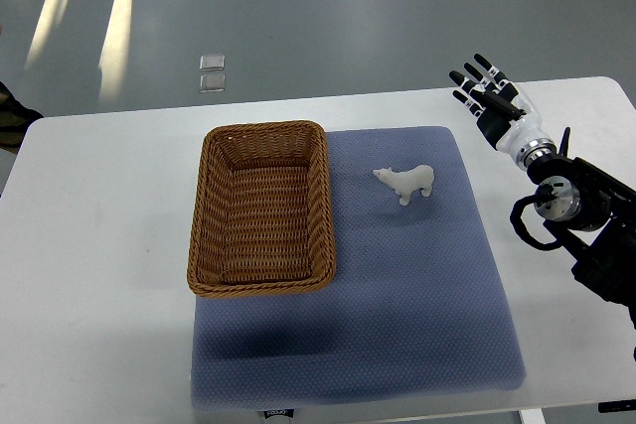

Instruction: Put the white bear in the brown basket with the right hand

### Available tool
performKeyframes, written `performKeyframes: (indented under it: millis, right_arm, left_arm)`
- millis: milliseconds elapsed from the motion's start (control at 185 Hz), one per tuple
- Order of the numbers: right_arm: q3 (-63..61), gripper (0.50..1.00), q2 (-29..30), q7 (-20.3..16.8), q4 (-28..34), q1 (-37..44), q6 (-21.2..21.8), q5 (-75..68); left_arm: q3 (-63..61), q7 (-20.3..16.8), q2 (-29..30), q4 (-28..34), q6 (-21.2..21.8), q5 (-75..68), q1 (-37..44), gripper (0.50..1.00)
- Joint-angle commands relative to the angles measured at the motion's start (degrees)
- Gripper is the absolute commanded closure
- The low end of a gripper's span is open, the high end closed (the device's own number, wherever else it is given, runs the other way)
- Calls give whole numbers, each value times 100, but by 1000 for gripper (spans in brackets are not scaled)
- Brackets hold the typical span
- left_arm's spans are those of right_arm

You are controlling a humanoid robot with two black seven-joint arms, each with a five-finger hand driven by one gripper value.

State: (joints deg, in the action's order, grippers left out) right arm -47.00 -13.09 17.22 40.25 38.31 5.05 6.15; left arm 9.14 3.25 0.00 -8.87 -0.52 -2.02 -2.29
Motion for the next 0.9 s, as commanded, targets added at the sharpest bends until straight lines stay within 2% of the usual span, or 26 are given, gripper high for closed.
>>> performKeyframes:
  millis: [0,184,557,687,817,893]
  right_arm:
    - [-2,574,-10,1,0,9,31,0]
    - [-19,574,-18,1,-17,9,383,0]
    - [-2,576,-71,1,-44,71,427,79]
    - [-2,576,-97,1,-53,80,471,562]
    - [-2,579,-97,18,-61,80,787,1142]
    - [-2,581,-97,71,-53,89,805,1494]
  left_arm:
    - [0,0,0,0,0,0,-9,500]
    - [0,0,0,0,0,0,-18,500]
    - [-9,0,0,-9,0,0,-44,500]
    - [-9,0,0,-9,0,0,-44,500]
    - [0,0,0,0,0,0,-44,500]
    - [0,0,0,0,0,0,-44,500]
